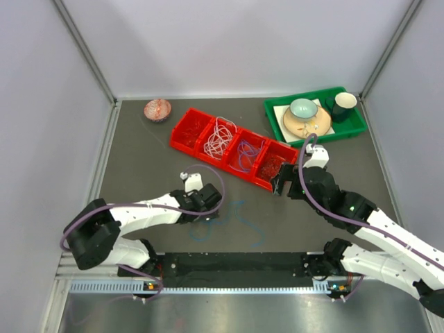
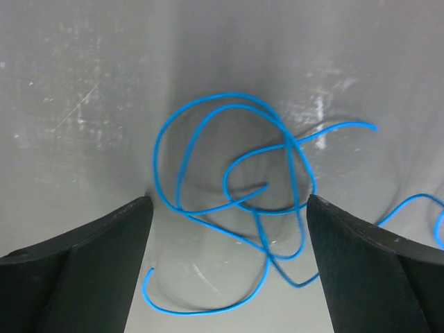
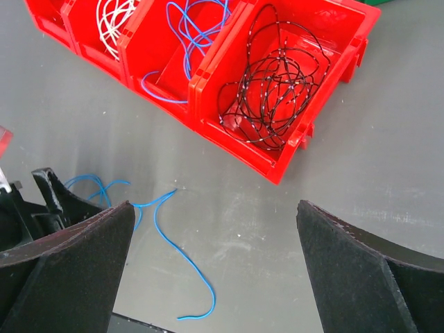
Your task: Untangle the cables
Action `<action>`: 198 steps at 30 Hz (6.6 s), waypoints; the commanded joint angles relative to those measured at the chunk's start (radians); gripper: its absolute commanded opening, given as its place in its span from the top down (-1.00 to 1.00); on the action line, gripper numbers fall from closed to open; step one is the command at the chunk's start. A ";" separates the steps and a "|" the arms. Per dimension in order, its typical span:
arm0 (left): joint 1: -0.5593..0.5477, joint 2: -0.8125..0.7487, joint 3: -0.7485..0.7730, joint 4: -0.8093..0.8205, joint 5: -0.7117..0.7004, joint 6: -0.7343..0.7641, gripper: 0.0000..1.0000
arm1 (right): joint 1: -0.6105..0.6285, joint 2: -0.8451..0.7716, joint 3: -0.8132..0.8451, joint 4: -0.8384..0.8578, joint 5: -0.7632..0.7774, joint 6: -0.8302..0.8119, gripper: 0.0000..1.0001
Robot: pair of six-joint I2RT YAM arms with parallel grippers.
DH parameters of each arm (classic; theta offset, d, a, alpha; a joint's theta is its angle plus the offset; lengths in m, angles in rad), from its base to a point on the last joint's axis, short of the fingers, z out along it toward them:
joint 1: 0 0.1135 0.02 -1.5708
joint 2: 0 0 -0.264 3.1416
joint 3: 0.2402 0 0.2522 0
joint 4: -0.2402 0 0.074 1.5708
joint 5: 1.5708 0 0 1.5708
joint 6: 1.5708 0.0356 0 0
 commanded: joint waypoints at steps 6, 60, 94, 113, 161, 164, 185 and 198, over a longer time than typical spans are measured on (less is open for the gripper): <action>0.006 0.058 0.006 0.077 -0.051 -0.035 0.20 | -0.009 -0.013 -0.009 0.037 -0.007 -0.001 -0.98; 0.190 0.345 1.356 0.213 -0.131 0.688 1.00 | -0.009 -0.091 0.013 0.011 0.088 0.005 -0.96; 0.242 0.522 1.143 0.385 -0.076 0.576 1.00 | -0.009 -0.100 -0.043 0.031 0.119 0.042 -0.93; 0.194 0.650 1.087 0.281 -0.177 0.171 1.00 | -0.009 -0.200 -0.092 0.013 0.133 0.045 -0.86; 0.108 0.715 1.003 0.225 -0.223 0.128 0.34 | -0.009 -0.215 -0.065 -0.019 0.087 0.029 -0.87; 0.095 0.686 1.003 0.236 -0.236 0.161 0.33 | -0.009 -0.218 -0.060 -0.019 0.078 0.028 -0.86; 0.119 0.519 0.896 0.269 -0.337 0.318 -0.11 | -0.009 -0.224 -0.069 -0.024 0.059 0.043 -0.87; 0.302 0.570 0.932 0.291 -0.188 0.431 -0.11 | -0.009 -0.189 -0.062 -0.019 0.068 0.043 -0.88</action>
